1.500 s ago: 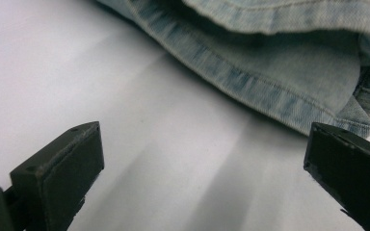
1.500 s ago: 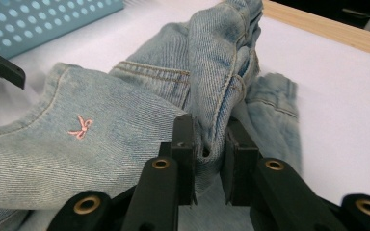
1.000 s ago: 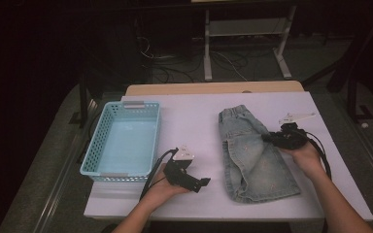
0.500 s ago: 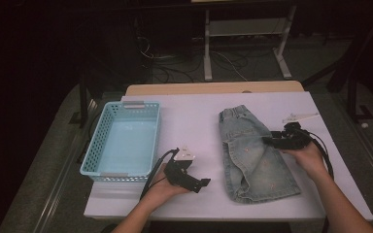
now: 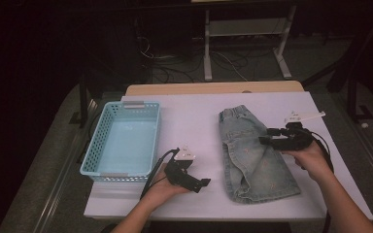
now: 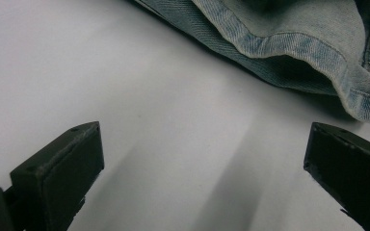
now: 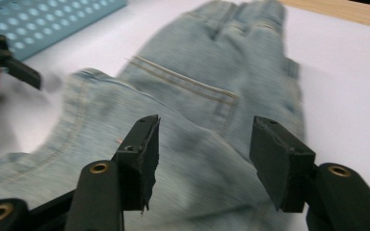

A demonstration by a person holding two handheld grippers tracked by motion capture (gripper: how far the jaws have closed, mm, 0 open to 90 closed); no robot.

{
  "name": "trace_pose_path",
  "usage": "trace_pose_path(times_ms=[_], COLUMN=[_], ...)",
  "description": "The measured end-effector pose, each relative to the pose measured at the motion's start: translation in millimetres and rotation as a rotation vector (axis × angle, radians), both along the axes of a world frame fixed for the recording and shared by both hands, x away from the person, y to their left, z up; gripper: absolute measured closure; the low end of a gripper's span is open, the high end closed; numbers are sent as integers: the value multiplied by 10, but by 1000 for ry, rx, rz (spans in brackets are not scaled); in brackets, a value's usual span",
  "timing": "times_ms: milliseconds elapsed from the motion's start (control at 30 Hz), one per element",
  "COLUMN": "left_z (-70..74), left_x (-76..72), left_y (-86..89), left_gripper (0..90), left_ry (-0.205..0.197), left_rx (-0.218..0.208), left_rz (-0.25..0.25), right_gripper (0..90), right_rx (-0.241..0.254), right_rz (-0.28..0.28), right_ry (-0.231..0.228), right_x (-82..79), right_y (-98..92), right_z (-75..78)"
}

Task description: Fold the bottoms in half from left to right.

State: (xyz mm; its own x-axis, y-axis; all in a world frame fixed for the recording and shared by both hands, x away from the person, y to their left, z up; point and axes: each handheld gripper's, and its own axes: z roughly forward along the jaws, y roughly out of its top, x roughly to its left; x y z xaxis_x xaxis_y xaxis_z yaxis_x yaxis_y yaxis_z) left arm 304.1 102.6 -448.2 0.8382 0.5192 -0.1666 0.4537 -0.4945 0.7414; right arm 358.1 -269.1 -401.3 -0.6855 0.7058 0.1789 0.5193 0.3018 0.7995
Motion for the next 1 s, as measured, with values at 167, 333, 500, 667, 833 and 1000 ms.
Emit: trace_pose_path(times_ms=[167,333,500,667,833,1000], left_z=[-3,-3,-2,-5,-8,-8], left_x=[8,7,4,5,11,7], left_y=[2,0,-18,-26,-36,-40], left_gripper=[2,2,2,2,2,2], left_ry=[3,7,8,8,8,6], left_rx=[-1,-6,-12,-6,-7,-5], left_rz=[1,4,3,-8,-8,-11], right_gripper=[442,446,448,448,446,456], right_rx=[14,21,23,12,27,2], right_rz=[46,85,116,151,182,203], right_ry=[-3,-1,5,10,28,17], right_x=[-16,9,66,121,164,196], right_y=[127,272,445,606,760,908], right_z=[65,122,160,164,143,99])
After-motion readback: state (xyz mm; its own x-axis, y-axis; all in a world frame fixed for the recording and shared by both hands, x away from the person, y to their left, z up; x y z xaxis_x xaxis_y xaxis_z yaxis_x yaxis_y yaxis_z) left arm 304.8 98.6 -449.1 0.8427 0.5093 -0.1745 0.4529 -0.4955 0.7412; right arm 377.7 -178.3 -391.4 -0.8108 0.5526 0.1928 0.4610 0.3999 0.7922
